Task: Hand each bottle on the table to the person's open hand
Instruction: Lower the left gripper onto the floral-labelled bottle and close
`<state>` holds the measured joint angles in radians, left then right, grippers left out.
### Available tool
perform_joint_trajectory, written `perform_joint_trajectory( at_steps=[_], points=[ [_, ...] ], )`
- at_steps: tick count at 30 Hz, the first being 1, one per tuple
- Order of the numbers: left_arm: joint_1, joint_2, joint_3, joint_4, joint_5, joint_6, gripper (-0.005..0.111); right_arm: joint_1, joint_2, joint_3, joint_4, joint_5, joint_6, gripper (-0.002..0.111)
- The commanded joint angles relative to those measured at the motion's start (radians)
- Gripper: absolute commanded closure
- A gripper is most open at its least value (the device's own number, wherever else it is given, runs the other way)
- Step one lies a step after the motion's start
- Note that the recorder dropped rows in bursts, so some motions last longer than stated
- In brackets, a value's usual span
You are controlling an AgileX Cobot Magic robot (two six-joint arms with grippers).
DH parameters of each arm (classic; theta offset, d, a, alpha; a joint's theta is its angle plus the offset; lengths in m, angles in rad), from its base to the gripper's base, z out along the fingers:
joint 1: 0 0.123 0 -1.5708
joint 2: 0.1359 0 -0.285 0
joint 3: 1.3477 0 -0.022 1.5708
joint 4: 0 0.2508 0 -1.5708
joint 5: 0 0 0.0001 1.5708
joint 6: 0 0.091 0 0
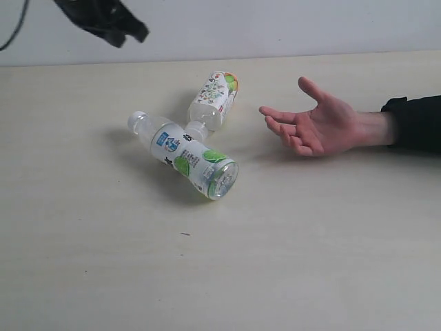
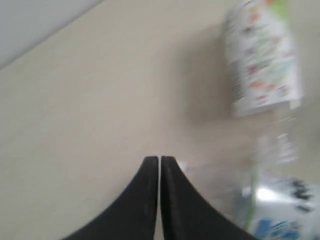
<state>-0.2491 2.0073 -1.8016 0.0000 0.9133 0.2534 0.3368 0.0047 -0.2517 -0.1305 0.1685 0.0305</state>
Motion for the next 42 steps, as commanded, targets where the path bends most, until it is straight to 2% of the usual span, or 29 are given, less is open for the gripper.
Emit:
perform_joint_trajectory(
  at_steps=[1, 5, 7, 11, 16, 22, 29, 34, 42],
  points=[
    [-0.063, 0.085, -0.138, -0.175, -0.009, 0.047, 0.08, 0.0, -0.005, 0.005, 0.0, -0.005, -0.001, 0.108],
    [-0.124, 0.155, -0.215, -0.177, -0.03, -0.005, 0.041, 0.0, -0.005, 0.005, 0.0, -0.005, -0.001, 0.108],
    [-0.152, 0.191, -0.253, -0.165, -0.03, -0.013, 0.032, 0.0, -0.005, 0.005, 0.0, -0.005, -0.001, 0.108],
    [-0.187, 0.259, -0.316, -0.084, -0.03, -0.075, 0.032, 0.0, -0.005, 0.005, 0.0, -0.005, -0.001, 0.108],
    [-0.191, 0.334, -0.362, -0.051, -0.03, -0.126, 0.026, 0.0, -0.005, 0.005, 0.0, -0.005, -0.001, 0.108],
    [-0.191, 0.4, -0.361, -0.02, -0.103, -0.16, 0.019, 0.0, -0.005, 0.005, 0.0, -0.005, -0.001, 0.108],
    [-0.177, 0.454, -0.361, 0.02, -0.183, -0.21, 0.019, 0.0, -0.005, 0.005, 0.0, -0.005, -0.001, 0.108],
    [-0.15, 0.486, -0.361, 0.017, -0.182, -0.237, 0.019, 0.0, -0.005, 0.005, 0.0, -0.005, -0.001, 0.108],
    [-0.157, 0.514, -0.361, 0.017, -0.187, -0.227, 0.019, 0.0, -0.005, 0.005, 0.025, -0.005, -0.001, 0.108]
  ],
)
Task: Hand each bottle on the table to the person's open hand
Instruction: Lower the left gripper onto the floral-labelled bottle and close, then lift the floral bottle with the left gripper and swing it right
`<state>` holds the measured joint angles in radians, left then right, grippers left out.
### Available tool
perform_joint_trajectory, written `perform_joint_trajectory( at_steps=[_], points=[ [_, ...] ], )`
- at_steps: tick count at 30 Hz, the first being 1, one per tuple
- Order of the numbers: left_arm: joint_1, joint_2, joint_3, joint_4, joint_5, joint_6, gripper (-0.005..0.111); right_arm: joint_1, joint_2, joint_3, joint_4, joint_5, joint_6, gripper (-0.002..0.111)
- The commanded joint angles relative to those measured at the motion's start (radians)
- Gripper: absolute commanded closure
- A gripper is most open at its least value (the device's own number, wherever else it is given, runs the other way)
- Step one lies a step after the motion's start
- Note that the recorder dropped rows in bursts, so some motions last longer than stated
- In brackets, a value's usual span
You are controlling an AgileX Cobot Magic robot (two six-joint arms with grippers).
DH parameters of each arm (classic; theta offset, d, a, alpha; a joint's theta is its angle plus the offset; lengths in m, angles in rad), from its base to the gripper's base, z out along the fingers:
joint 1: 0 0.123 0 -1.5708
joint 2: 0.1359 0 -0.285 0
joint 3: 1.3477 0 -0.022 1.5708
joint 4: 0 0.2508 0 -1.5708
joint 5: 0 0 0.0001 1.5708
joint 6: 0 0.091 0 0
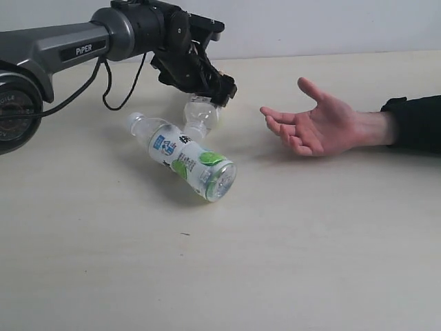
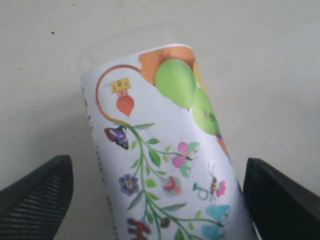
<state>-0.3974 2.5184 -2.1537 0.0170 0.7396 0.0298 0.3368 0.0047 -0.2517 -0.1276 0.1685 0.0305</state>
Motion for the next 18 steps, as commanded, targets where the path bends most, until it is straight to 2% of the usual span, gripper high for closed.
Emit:
perform_joint_trajectory(
  at_steps=[1, 5, 8, 11, 12, 13, 16, 18],
  points=[
    [-0.008, 0.007, -0.009, 0.0, -0.014, -0.003, 0.019, 0.0, -0.005, 0.005, 0.022, -0.005, -0.001, 0.108],
    [-0.011, 0.018, -0.009, -0.003, -0.003, -0.003, 0.02, 0.0, -0.005, 0.005, 0.022, -0.005, -0.001, 0.108],
    [-0.011, 0.018, -0.009, -0.003, -0.002, -0.003, 0.031, 0.0, -0.005, 0.005, 0.022, -0.005, -0.001, 0.108],
    [-0.011, 0.008, -0.009, -0.003, -0.002, -0.008, 0.061, 0.0, -0.005, 0.005, 0.022, -0.005, -0.001, 0.108],
    [-0.011, -0.008, -0.014, 0.003, -0.002, -0.006, 0.09, 0.0, -0.005, 0.005, 0.022, -0.005, -0.001, 0.108],
    [-0.011, -0.022, -0.025, 0.02, 0.003, -0.001, 0.105, 0.0, -0.005, 0.005, 0.022, -0.005, -0.001, 0.108],
    [-0.011, -0.145, -0.109, 0.034, 0.078, -0.047, 0.107, 0.0, -0.005, 0.005, 0.022, -0.005, -0.001, 0.108],
    [-0.015, -0.228, -0.121, 0.021, 0.125, -0.08, 0.107, 0.0, -0.005, 0.005, 0.022, -0.005, -0.001, 0.108]
  ],
)
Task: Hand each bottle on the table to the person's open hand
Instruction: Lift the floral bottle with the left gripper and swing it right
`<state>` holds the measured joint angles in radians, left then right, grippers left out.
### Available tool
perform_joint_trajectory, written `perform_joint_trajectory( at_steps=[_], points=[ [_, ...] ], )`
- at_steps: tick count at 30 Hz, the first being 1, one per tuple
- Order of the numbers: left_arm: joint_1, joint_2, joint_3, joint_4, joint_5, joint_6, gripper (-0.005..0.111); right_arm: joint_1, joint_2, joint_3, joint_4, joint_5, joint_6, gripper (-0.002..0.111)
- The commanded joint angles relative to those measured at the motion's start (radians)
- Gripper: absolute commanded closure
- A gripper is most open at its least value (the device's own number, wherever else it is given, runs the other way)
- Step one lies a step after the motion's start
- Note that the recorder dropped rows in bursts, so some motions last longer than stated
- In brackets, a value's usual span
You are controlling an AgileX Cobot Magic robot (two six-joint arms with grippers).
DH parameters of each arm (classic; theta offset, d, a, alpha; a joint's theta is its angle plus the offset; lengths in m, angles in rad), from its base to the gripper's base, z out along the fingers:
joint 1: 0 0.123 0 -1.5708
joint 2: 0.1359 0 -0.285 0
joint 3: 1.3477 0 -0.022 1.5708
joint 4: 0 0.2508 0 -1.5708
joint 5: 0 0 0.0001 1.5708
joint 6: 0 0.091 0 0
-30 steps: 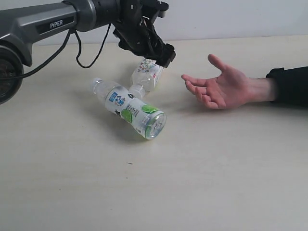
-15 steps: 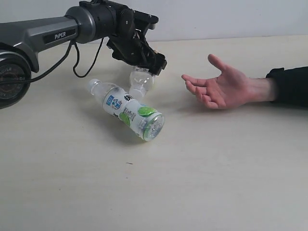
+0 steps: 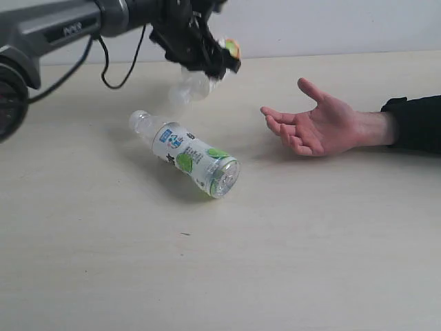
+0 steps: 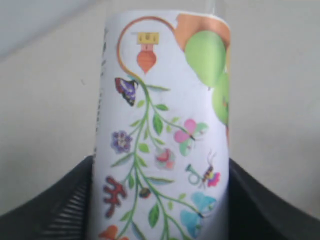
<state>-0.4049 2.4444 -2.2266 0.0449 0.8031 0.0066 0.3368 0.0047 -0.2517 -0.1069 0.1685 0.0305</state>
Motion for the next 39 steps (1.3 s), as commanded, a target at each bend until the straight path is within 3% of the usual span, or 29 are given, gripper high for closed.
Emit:
perform_joint_trajectory(
  at_steps=[1, 4, 6, 9, 13, 15, 17, 21, 25, 31, 39],
  points=[
    [-0.016, -0.193, -0.048, -0.007, 0.089, -0.097, 0.107, 0.0, -0.005, 0.005, 0.001, -0.005, -0.001, 0.108],
    [-0.029, -0.279, 0.006, 0.004, 0.184, -0.197, 0.107, 0.0, -0.005, 0.005, 0.001, -0.005, -0.001, 0.108],
    [-0.054, -0.362, 0.127, 0.015, 0.178, -0.247, 0.107, 0.0, -0.005, 0.005, 0.001, -0.005, -0.001, 0.108],
    [-0.128, -0.548, 0.442, 0.056, -0.041, -0.427, 0.107, 0.0, -0.005, 0.005, 0.001, -0.005, -0.001, 0.108],
    [-0.202, -0.692, 0.749, 0.106, -0.308, -0.689, 0.107, 0.0, -0.005, 0.005, 0.001, -0.005, -0.001, 0.108],
    [-0.255, -0.738, 0.873, 0.219, -0.449, -0.901, 0.107, 0.0, -0.005, 0.005, 0.001, -0.005, -0.001, 0.108],
    [-0.309, -0.749, 0.936, 0.428, -0.503, -1.123, 0.107, 0.0, -0.005, 0.005, 0.001, -0.005, -0.001, 0.108],
    [-0.477, -0.711, 0.944, 0.919, -0.313, -1.632, 0.107, 0.0, -0.005, 0.005, 0.001, -0.005, -0.001, 0.108],
    [-0.624, -0.644, 0.906, 1.214, -0.126, -1.998, 0.107, 0.0, -0.005, 0.005, 0.001, -0.005, -0.001, 0.108],
    [-0.696, -0.474, 0.73, 1.238, -0.101, -2.132, 0.107, 0.0, -0.005, 0.005, 0.001, -0.005, -0.001, 0.108],
    [-0.704, -0.256, 0.468, 1.2, -0.038, -2.132, 0.107, 0.0, -0.005, 0.005, 0.001, -0.005, -0.001, 0.108]
  ],
)
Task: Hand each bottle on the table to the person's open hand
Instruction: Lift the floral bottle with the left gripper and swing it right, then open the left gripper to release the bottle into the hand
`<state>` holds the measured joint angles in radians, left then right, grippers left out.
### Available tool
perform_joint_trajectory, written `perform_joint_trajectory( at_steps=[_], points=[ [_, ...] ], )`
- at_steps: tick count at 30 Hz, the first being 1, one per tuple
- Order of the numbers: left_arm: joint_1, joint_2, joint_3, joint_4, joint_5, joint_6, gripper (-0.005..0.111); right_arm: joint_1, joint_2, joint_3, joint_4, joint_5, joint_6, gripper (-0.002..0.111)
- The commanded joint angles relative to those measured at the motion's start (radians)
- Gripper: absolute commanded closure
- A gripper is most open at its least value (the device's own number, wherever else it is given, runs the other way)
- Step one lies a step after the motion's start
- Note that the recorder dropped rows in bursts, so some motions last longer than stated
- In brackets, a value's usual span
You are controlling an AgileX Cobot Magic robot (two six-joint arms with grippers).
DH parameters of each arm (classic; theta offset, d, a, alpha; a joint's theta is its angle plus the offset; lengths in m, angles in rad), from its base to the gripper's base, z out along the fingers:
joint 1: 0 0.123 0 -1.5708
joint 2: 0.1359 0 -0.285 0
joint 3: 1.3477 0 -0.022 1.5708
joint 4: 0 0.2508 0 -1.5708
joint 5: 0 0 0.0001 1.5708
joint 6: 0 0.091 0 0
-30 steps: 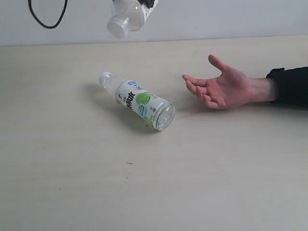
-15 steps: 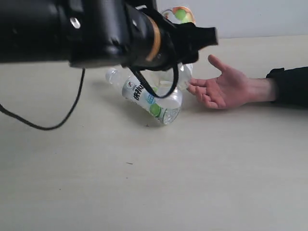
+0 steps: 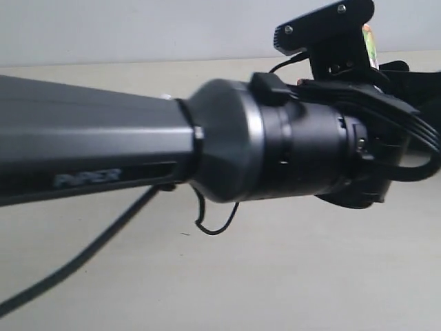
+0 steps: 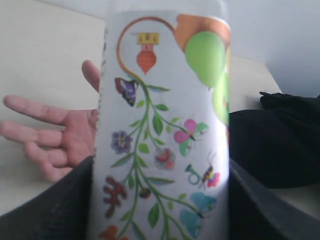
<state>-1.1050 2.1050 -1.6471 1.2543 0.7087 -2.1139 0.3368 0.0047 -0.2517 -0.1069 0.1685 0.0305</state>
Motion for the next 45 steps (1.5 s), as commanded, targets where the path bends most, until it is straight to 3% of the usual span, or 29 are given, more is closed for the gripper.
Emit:
perform_joint_trajectory(
  at_steps=[1, 5, 12, 20, 30, 32, 36, 38, 45],
  points=[
    [-0.004, 0.102, -0.134, -0.01, 0.079, -0.012, 0.107, 0.0, -0.005, 0.005, 0.001, -0.005, -0.001, 0.108],
    [-0.001, 0.184, -0.226, -0.012, 0.145, -0.01, 0.107, 0.0, -0.005, 0.005, 0.001, -0.005, -0.001, 0.108],
    [0.045, 0.314, -0.352, -0.026, 0.143, -0.01, 0.107, 0.0, -0.005, 0.005, 0.001, -0.003, -0.001, 0.108],
    [0.118, 0.386, -0.381, -0.035, -0.011, -0.01, 0.107, 0.0, -0.005, 0.005, 0.001, -0.003, -0.001, 0.108],
    [0.147, 0.406, -0.383, -0.002, -0.042, -0.01, 0.104, 0.0, -0.005, 0.005, 0.001, 0.001, -0.001, 0.108],
    [0.147, 0.406, -0.383, -0.002, -0.055, -0.01, 0.087, 0.0, -0.005, 0.005, 0.001, 0.002, -0.001, 0.108],
    [0.147, 0.406, -0.383, -0.002, -0.061, -0.01, 0.02, 0.0, -0.005, 0.005, 0.001, 0.01, -0.001, 0.108],
    [0.148, 0.406, -0.383, -0.002, -0.071, -0.01, 0.001, 0.0, -0.005, 0.005, 0.001, 0.01, -0.001, 0.108],
    [0.134, 0.364, -0.383, -0.004, -0.081, -0.008, 0.001, 0.0, -0.005, 0.005, 0.001, 0.01, -0.001, 0.108]
  ],
)
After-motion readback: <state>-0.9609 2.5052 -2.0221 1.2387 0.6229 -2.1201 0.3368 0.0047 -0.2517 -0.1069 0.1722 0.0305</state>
